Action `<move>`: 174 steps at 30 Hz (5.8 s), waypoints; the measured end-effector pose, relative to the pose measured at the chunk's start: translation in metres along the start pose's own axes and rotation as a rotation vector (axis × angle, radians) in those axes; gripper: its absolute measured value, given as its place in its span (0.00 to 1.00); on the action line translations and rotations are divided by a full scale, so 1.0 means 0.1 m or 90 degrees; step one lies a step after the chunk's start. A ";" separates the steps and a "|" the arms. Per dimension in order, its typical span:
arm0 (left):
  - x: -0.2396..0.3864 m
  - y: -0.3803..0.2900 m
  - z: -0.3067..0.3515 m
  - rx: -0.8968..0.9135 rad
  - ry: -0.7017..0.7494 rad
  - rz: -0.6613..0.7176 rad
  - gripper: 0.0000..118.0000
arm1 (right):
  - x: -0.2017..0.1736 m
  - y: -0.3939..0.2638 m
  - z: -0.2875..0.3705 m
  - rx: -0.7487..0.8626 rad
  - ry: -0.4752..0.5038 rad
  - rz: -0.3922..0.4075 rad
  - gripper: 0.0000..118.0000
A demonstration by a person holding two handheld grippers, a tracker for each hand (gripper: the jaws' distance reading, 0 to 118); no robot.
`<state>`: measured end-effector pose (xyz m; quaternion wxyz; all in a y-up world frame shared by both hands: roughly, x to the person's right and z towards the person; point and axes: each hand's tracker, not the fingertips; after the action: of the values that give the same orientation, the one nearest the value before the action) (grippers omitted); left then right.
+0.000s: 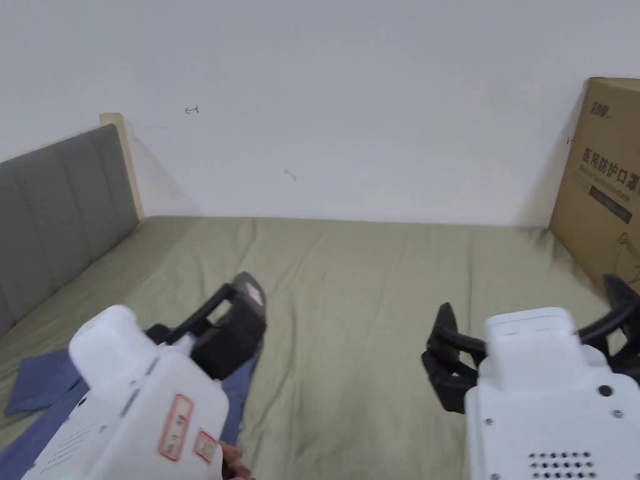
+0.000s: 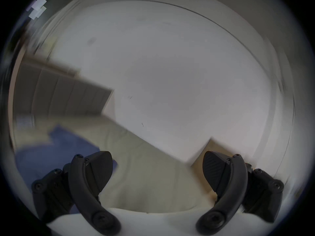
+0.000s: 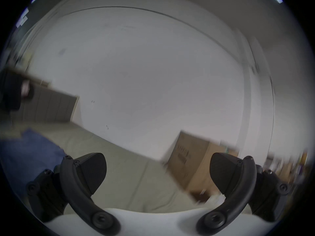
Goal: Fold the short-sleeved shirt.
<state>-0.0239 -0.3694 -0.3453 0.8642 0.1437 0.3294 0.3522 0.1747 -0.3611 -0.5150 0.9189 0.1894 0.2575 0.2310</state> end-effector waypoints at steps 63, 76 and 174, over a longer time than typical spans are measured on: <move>-0.17 0.75 0.68 0.069 0.220 -0.507 0.00 | -0.94 0.70 -0.12 -0.061 0.376 -0.324 0.00; -0.91 0.57 0.22 -0.087 0.267 -0.423 0.00 | -1.49 0.59 -0.17 -0.113 0.466 -0.269 0.00; -0.06 -1.78 -2.62 -0.647 -0.017 -0.431 0.22 | 0.49 -1.65 -0.51 -0.488 0.045 -0.334 0.00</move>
<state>-0.1117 -0.4956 -0.6223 0.8927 -0.3949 0.1368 0.1689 0.2378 -0.4592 -0.6515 0.9406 -0.2432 0.2243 0.0758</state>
